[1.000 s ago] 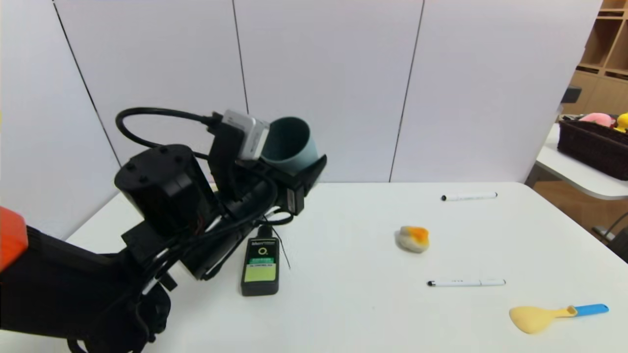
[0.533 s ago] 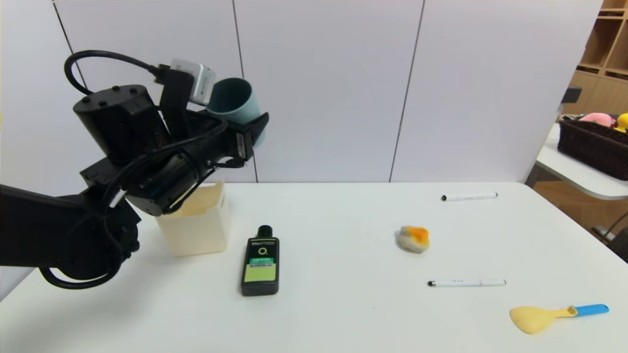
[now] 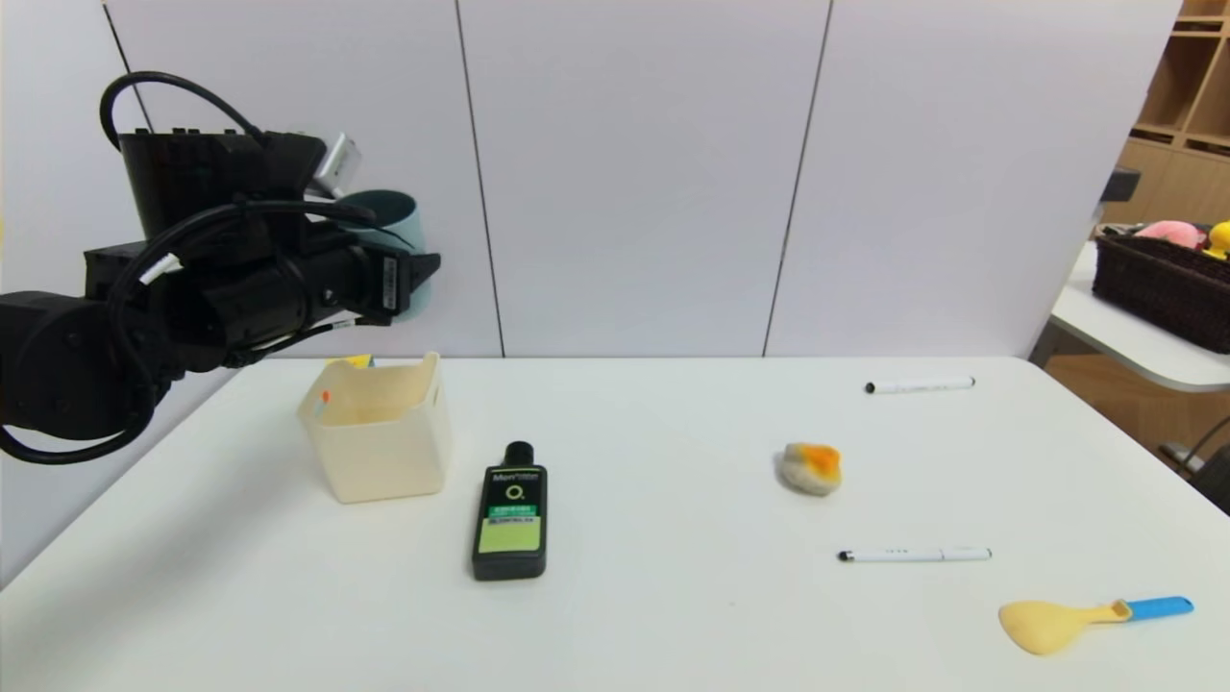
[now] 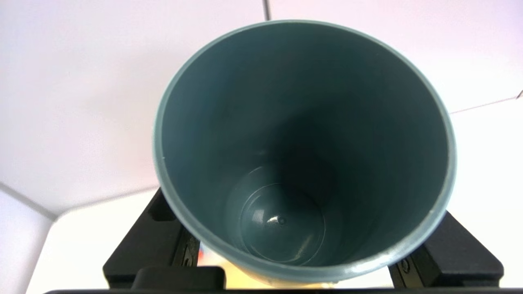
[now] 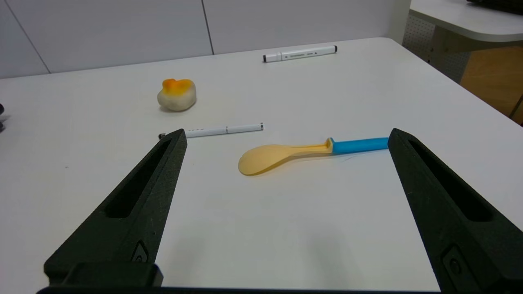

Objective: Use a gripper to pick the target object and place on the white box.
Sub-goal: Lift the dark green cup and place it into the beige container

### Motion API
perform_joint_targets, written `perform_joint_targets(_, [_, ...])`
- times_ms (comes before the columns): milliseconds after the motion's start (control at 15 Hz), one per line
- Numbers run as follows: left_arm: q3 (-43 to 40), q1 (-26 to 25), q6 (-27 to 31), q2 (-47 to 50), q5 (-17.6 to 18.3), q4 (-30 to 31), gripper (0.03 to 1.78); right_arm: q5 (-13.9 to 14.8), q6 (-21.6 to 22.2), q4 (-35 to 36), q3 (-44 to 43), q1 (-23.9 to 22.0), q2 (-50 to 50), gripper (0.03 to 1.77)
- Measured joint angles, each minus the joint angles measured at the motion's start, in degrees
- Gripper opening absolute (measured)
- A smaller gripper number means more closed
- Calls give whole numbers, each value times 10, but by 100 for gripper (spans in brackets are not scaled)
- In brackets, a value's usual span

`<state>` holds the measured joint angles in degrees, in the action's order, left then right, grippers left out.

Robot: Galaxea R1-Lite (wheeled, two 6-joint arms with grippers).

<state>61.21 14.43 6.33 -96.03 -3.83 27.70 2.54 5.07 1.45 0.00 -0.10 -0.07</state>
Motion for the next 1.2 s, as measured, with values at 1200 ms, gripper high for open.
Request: perform_joint_targets(1200, [-53,-47,-69,-22,-5,-100,117,0,0,0,0,0,0,170])
